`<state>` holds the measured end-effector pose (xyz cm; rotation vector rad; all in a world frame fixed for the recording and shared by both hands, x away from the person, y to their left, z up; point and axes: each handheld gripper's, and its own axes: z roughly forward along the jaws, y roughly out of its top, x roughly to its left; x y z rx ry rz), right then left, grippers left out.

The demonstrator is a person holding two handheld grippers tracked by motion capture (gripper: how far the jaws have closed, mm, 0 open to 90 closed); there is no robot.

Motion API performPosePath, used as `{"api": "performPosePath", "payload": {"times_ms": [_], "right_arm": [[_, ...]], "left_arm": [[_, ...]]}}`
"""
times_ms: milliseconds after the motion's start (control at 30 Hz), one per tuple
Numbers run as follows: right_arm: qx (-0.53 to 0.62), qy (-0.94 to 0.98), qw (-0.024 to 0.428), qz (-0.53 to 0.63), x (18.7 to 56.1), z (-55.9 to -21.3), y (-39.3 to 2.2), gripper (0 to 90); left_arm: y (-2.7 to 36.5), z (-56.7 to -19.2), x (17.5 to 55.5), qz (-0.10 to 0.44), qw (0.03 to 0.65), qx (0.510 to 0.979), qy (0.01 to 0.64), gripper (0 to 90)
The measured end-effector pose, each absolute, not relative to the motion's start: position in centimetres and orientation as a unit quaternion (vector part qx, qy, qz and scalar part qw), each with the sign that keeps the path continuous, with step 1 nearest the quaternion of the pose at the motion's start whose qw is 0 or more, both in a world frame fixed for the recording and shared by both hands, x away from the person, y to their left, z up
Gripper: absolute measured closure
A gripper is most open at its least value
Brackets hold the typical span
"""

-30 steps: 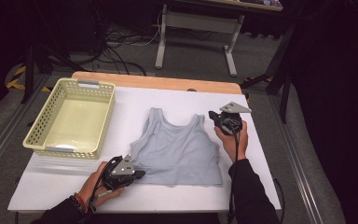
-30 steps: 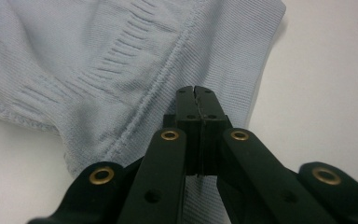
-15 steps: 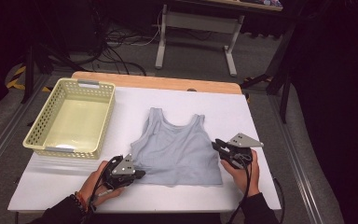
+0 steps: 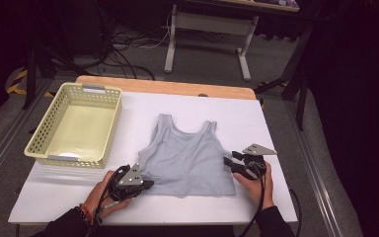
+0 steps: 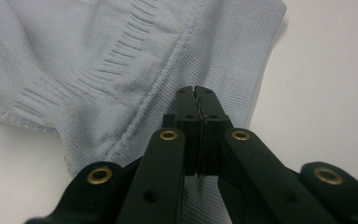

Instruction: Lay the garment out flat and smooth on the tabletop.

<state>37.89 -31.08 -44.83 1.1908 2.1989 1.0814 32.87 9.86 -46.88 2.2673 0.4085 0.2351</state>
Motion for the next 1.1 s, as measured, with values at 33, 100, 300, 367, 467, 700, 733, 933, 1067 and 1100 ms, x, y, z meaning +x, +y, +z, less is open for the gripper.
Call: {"api": "performPosePath", "payload": {"times_ms": [33,100,300,367,467,700,733,933,1067,1100], "right_arm": [[0.425,0.798,0.210,0.372,38.1,-45.1,-30.8,51.9],[0.415,0.811,0.212,0.354,38.3,-45.4,-30.4,56.5],[0.408,0.815,0.202,0.358,38.0,-45.2,-30.3,75.9],[0.407,0.816,0.203,0.357,38.0,-45.1,-30.3,76.5],[0.407,0.805,0.220,0.372,37.4,-43.9,-30.9,76.9],[0.422,0.790,0.238,0.375,37.1,-43.3,-32.2,74.8],[0.427,0.787,0.239,0.375,37.1,-43.3,-32.3,72.7],[0.447,0.762,0.267,0.385,36.5,-42.6,-33.3,57.9],[0.410,0.761,0.280,0.416,34.6,-41.7,-32.7,72.4],[0.410,0.761,0.280,0.416,34.6,-41.7,-32.7,72.4]], "left_arm": [[9.9,-46.9,32.8,0.099,0.399,0.898,0.158,89.2],[9.9,-46.9,32.8,0.101,0.402,0.896,0.161,88.2],[10.0,-46.8,32.5,0.108,0.405,0.892,0.169,85.0],[10.0,-46.7,32.5,0.110,0.410,0.890,0.168,84.5],[10.4,-46.2,32.4,0.127,0.423,0.881,0.171,82.9],[11.1,-45.6,32.5,0.144,0.435,0.869,0.187,73.3],[11.1,-45.6,32.6,0.149,0.436,0.867,0.191,73.3],[11.3,-45.5,33.3,0.187,0.425,0.854,0.236,50.8],[11.0,-45.4,34.5,0.190,0.429,0.842,0.264,42.8],[11.0,-45.4,34.5,0.190,0.429,0.842,0.264,42.0]]}}
